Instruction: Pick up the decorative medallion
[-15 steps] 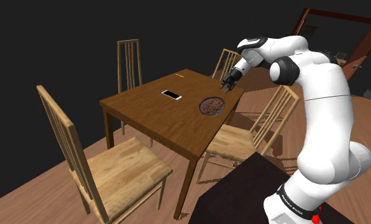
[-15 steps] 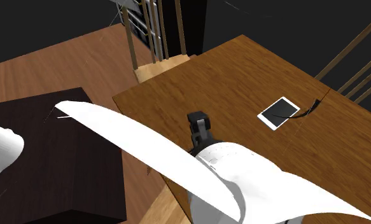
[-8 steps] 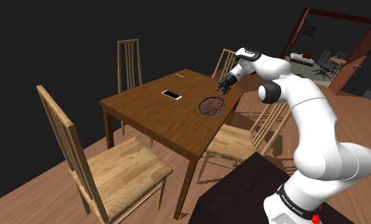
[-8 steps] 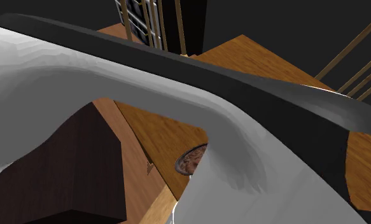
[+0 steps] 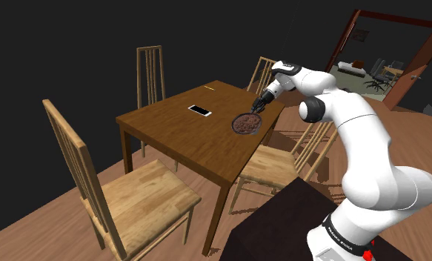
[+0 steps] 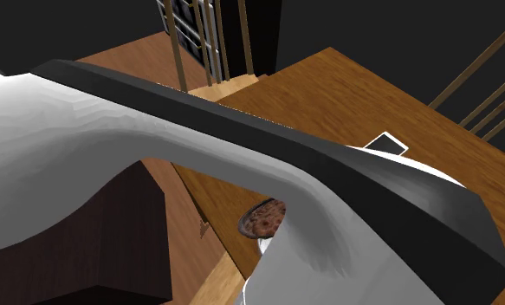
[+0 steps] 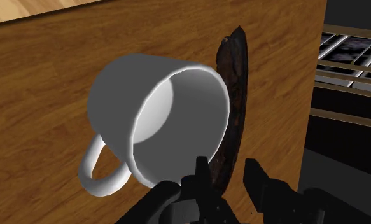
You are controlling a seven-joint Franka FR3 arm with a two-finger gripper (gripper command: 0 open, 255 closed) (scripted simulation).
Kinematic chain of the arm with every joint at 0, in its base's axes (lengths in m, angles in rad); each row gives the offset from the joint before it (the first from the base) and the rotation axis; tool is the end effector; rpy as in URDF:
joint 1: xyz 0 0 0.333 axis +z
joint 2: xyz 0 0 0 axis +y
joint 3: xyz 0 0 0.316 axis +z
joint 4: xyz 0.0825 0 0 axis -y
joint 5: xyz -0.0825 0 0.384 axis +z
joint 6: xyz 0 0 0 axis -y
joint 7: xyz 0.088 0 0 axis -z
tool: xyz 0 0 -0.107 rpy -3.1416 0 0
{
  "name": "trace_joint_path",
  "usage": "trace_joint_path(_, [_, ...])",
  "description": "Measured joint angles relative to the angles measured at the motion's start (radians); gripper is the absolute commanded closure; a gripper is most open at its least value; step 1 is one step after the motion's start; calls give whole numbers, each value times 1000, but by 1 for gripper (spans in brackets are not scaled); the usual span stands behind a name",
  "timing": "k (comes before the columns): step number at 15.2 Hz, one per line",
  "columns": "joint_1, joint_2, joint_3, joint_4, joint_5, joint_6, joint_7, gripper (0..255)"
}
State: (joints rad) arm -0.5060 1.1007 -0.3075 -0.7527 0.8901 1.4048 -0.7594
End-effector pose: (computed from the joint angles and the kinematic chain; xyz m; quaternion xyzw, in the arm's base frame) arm 0.6517 -0.3934 0.2739 -0.9334 -0.0047 -0.0551 0.3545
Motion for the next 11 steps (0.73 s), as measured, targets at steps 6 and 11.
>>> trace_joint_path(6, [0,-1,0,-2,0,1,-1,255])
trace_joint_path(11, [0,-14,-1,-2,-1,-11,6,255])
